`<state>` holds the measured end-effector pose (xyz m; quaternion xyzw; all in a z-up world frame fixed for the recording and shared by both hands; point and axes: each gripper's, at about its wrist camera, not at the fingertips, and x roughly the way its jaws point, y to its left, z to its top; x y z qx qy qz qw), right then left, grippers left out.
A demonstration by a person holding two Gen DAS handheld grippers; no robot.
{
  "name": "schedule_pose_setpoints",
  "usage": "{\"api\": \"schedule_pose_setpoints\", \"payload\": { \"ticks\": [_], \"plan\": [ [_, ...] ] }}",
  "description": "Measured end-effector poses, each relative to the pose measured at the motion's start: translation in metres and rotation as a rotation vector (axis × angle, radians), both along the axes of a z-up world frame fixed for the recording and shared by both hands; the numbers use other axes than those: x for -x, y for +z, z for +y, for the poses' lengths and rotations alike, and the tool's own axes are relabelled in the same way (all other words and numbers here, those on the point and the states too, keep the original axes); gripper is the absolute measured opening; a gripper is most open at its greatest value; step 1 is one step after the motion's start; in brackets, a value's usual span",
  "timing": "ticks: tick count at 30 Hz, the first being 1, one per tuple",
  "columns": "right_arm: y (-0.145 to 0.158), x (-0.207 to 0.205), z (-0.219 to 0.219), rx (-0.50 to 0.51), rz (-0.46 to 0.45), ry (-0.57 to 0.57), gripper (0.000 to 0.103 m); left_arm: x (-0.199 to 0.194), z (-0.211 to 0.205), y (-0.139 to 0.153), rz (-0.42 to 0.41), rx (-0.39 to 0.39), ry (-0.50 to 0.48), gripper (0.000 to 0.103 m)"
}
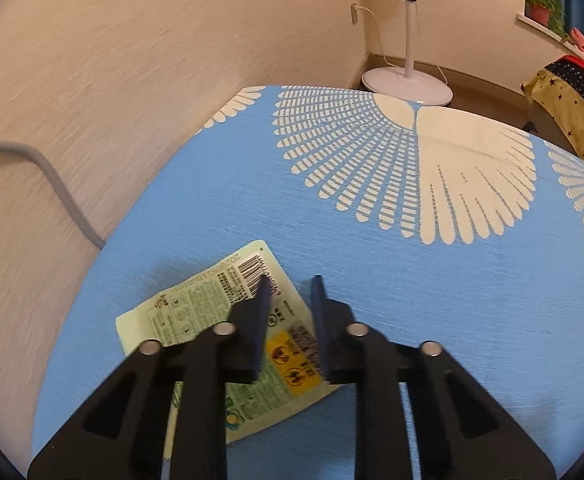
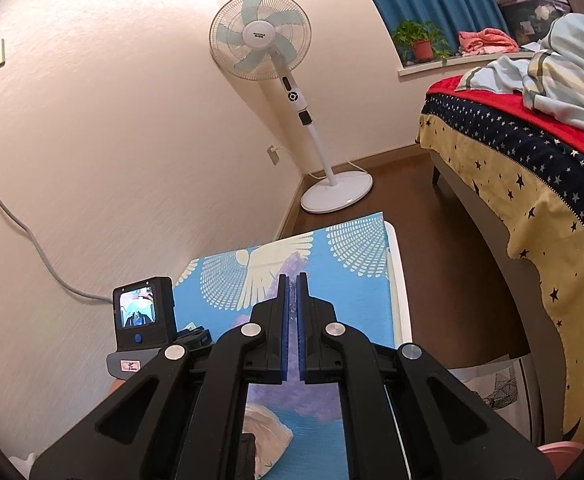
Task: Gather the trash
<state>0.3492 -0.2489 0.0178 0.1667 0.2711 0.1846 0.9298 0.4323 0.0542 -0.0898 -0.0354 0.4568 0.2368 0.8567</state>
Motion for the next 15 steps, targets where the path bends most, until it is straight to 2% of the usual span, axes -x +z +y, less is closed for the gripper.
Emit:
{"api": "schedule_pose_setpoints", "payload": {
  "ticks": [1,8,15],
  "plan": [
    [0.001,0.001,-0.001,0.0,-0.002,0.0,0.004,0.001,-0.002,0.002,0.0,-0.008,-0.002,0.0],
    [0.018,0.013,-0.003,0.004,-0.025,-0.003,0.004,0.022,-0.006,0.024,-0.046,-0.025,-0.011,0.0],
    [0.034,0.033,-0.009,0.011,-0.047,-0.009,0.004,0.054,0.005,0.037,-0.106,0.031,-0.038,0.0]
  ]
}}
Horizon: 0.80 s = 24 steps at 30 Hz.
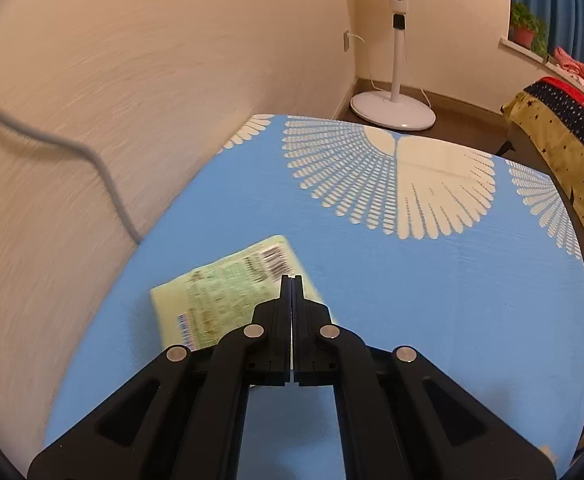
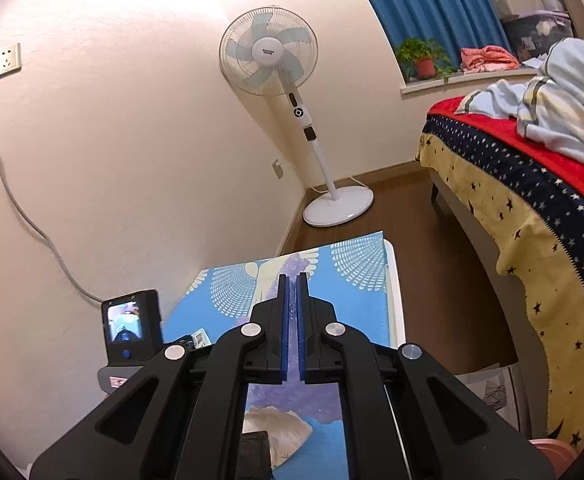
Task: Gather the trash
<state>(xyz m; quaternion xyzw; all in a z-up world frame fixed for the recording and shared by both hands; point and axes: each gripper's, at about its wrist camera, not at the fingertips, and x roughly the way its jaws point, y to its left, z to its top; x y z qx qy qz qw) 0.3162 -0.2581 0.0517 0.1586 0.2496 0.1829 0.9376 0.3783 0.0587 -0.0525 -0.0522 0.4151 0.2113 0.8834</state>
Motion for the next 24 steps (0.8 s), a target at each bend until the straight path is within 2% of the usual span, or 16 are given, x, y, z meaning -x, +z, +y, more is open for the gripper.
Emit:
{"api": "schedule_pose_setpoints", "payload": {
  "ticks": [4,9,14,20,21,24],
  "plan": [
    [0.006,0.009,-0.009,-0.014,0.007,-0.016,0.004,0.023,0.02,0.0,-0.039,0.051,-0.021,0.0],
    [0.018,0.026,-0.016,-0.006,-0.012,-0.021,0.004,0.057,0.037,0.015,-0.133,0.107,-0.056,0.0],
    [0.029,0.055,-0.025,0.0,-0.021,-0.032,0.004,0.097,0.028,0.023,-0.177,0.173,-0.124,0.0],
    [0.035,0.1,-0.046,-0.01,-0.019,-0.06,0.004,0.164,0.01,0.01,-0.214,0.322,-0.208,0.001],
    [0.034,0.106,-0.049,-0.013,-0.015,-0.066,0.004,0.172,0.007,0.006,-0.215,0.342,-0.213,0.003],
    [0.032,0.127,-0.057,-0.024,-0.002,-0.083,0.004,0.198,-0.001,-0.012,-0.214,0.396,-0.22,0.024]
  ]
}}
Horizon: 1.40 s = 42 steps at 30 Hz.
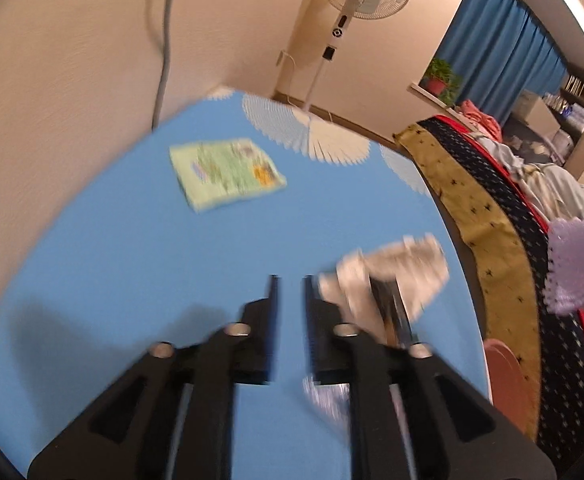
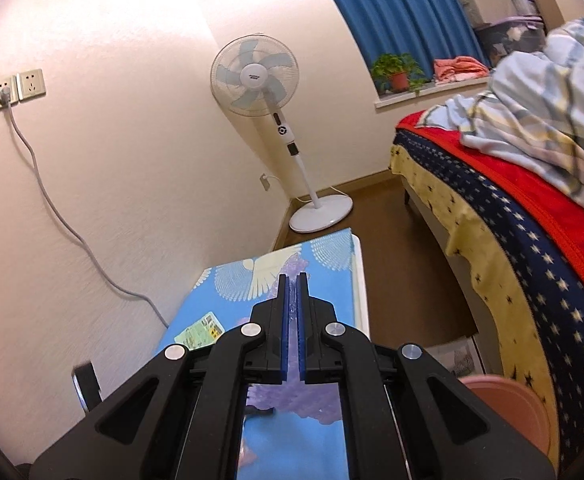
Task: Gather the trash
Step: 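Carry the purple mesh in the right tool while the left tool moves toward the pink bin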
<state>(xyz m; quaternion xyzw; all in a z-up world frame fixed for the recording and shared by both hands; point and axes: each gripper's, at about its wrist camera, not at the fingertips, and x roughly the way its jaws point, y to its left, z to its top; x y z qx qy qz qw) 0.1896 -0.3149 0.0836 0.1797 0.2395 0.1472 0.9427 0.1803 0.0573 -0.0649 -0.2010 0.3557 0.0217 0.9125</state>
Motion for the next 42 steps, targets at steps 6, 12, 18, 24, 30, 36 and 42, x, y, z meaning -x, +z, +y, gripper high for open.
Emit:
{"api": "schedule_pose_setpoints", "payload": {
  "ticks": [6,12,18,24,30,36,42],
  "plan": [
    [0.001,0.041,-0.009,0.014,-0.001,-0.014,0.004,0.023,-0.018,-0.025,-0.012,0.056,-0.044,0.043],
    [0.001,0.071,-0.017,0.022,-0.008,-0.033,0.004,0.021,-0.022,-0.037,0.011,0.088,-0.057,0.044],
    [-0.005,0.085,-0.021,0.034,-0.003,-0.054,0.004,0.018,-0.039,-0.039,0.042,0.085,-0.11,0.041],
    [-0.012,0.097,-0.022,0.044,0.001,-0.065,0.004,0.025,-0.037,-0.04,0.031,0.124,-0.106,0.008],
    [-0.02,0.104,-0.026,0.051,0.004,-0.087,0.004,0.037,-0.041,-0.025,-0.011,0.118,-0.116,0.004],
    [-0.019,0.109,-0.032,0.104,-0.015,-0.123,0.004,0.054,-0.055,0.006,-0.083,0.072,-0.154,0.003],
    [-0.019,0.113,-0.039,0.147,-0.008,-0.172,0.004,0.07,-0.071,0.032,-0.143,0.041,-0.181,0.002]
  ]
}}
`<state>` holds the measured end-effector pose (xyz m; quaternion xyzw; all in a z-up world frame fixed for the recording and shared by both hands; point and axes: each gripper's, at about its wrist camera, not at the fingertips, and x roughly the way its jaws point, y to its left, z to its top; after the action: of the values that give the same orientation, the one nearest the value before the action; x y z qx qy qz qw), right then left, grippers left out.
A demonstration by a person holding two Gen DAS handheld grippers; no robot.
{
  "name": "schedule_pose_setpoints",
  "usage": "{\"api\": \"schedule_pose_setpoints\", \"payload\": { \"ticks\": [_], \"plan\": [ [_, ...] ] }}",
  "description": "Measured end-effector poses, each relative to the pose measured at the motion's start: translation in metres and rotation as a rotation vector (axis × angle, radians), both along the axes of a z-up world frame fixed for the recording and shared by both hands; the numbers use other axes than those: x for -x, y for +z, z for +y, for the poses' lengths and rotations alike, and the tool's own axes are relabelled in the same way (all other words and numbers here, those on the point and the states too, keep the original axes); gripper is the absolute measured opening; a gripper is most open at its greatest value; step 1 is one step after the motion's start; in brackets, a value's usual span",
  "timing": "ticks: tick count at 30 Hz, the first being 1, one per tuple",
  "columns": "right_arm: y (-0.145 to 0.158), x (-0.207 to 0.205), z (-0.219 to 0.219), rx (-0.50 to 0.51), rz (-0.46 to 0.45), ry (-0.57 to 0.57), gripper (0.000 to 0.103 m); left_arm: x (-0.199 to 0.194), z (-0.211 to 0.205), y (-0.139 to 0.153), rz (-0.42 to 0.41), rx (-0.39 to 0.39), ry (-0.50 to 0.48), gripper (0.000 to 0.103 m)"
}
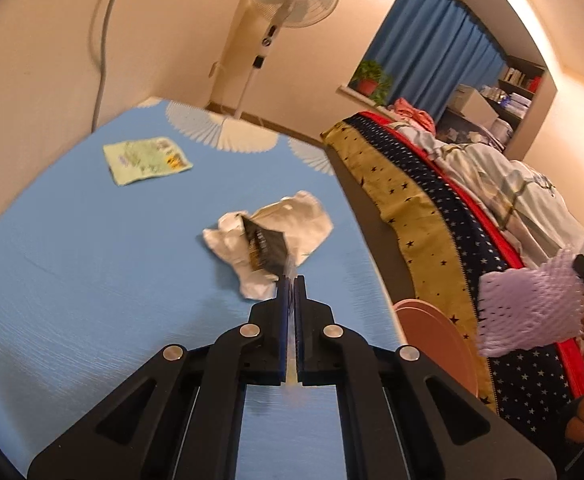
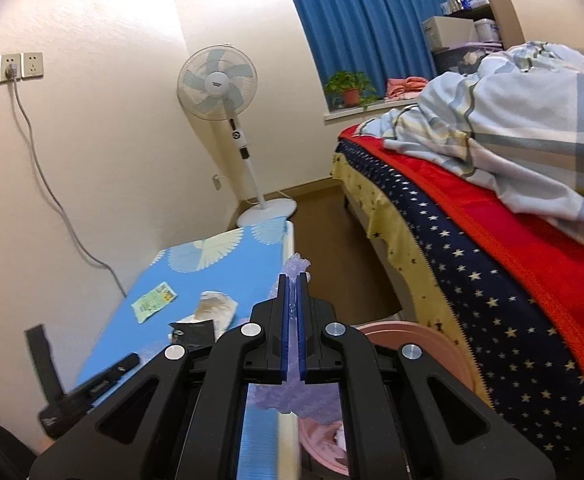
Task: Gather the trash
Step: 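Carry the purple mesh in the right tool while the left tool moves toward the pink bin, then open both tools over the pink bin to drop the held items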
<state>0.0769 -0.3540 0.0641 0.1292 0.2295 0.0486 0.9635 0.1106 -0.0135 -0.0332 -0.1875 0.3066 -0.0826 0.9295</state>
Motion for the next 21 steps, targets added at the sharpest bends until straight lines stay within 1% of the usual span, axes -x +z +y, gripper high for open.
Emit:
{"api": "schedule_pose_setpoints", "payload": {
  "ticks": [9,21],
  "plan": [
    [-0.001,0.005,-0.011,0.042,0.007,-0.06,0.004,0.013,-0.026,0.024,-0.068,-0.086,-0.052,0.002],
    [-0.012,0.003,-0.024,0.089,0.038,-0.147,0.004,0.019,-0.068,0.035,-0.115,-0.095,-0.144,0.002]
  ]
}}
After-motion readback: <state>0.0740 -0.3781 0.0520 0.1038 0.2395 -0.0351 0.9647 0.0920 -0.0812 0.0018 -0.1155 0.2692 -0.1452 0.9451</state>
